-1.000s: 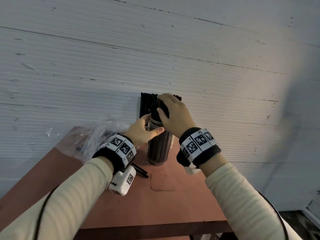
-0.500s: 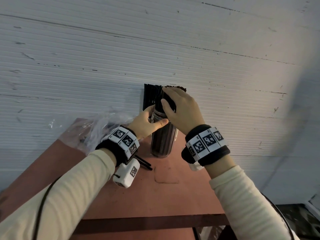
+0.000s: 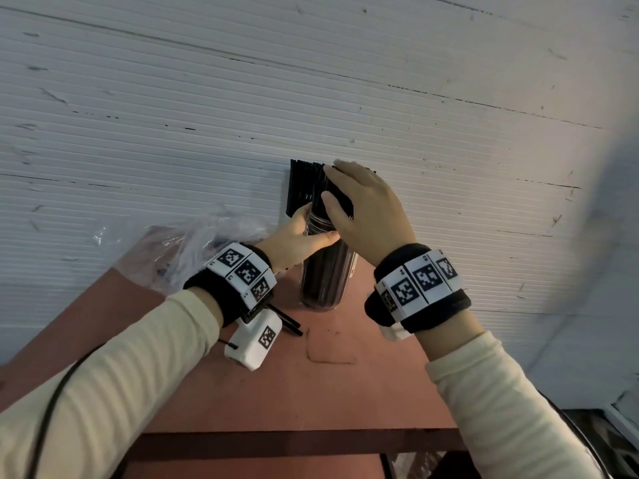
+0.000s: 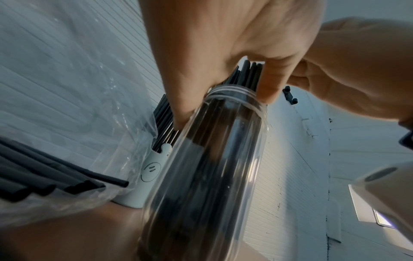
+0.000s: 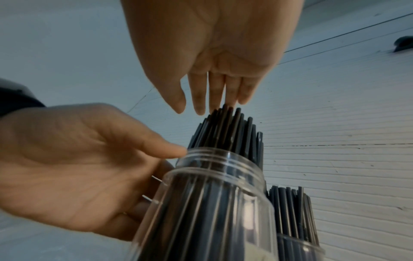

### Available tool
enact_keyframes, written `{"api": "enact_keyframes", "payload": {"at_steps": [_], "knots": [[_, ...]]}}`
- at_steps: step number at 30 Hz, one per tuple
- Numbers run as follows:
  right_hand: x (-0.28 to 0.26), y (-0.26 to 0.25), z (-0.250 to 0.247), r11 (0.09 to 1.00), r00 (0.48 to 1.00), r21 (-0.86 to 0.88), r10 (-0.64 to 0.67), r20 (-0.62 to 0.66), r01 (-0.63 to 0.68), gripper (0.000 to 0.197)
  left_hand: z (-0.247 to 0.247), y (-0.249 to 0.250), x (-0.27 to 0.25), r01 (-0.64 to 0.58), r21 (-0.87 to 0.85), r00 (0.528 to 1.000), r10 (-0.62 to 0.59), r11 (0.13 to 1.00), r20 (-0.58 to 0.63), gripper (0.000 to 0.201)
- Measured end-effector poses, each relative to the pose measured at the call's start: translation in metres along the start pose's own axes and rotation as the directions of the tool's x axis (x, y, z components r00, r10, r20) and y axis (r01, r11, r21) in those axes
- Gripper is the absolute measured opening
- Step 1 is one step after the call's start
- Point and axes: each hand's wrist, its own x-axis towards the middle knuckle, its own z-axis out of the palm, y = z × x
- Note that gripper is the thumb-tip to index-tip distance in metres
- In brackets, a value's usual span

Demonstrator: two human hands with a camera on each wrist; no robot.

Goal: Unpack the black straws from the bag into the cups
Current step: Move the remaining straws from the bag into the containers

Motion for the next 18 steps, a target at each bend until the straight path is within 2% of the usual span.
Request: {"api": "enact_keyframes", "payload": {"at_steps": [3,5,6,8,10,12,14,16,18], "knots": [[-0.003,-0.009,-0.004,0.994,0.991,0.095,-0.048,-0.123,0.06,0.032,-0.008,0.008,-0.005,-0.021,-0.074,0.999,0.019,0.997,-0.026,0.079],[-0.006,-0.022,-0.003,0.983,0.979,0.149,-0.074,-0.191,0.104,0.019,-0.021,0.01,-0.013,-0.053,-0.072,0.992,0.044,0.996,-0.118,0.076],[-0.009,-0.028,-0.002,0.977,0.979,0.178,-0.088,-0.182,0.12,0.013,-0.028,0.012,-0.02,-0.066,-0.015,0.983,0.063,0.998,-0.17,0.067],[-0.015,-0.039,0.006,0.964,0.991,0.233,-0.119,-0.06,0.13,0.008,-0.044,0.011,-0.033,-0.108,0.154,0.951,0.147,0.982,-0.271,0.043],[-0.021,-0.047,0.021,0.962,0.974,0.258,-0.142,0.175,0.094,0.011,-0.057,0.012,-0.047,-0.104,0.3,0.904,0.216,0.948,-0.369,0.032],[-0.026,-0.053,0.035,0.972,0.887,0.233,-0.101,0.451,-0.008,0.012,-0.07,0.011,-0.061,-0.049,0.436,0.871,0.252,0.899,-0.422,0.025],[-0.029,-0.056,0.044,0.98,0.725,0.155,-0.018,0.689,-0.124,0.023,-0.085,0.004,-0.069,0.048,0.567,0.871,0.243,0.822,-0.426,0.023],[-0.033,-0.06,0.05,0.988,0.533,0.041,0.047,0.845,-0.152,0.042,-0.097,-0.004,-0.076,0.181,0.651,0.903,0.139,0.737,-0.407,0.033],[-0.036,-0.063,0.056,0.994,0.408,-0.086,0.105,0.907,-0.063,0.063,-0.106,-0.01,-0.081,0.273,0.677,0.933,-0.016,0.683,-0.36,0.049]]}}
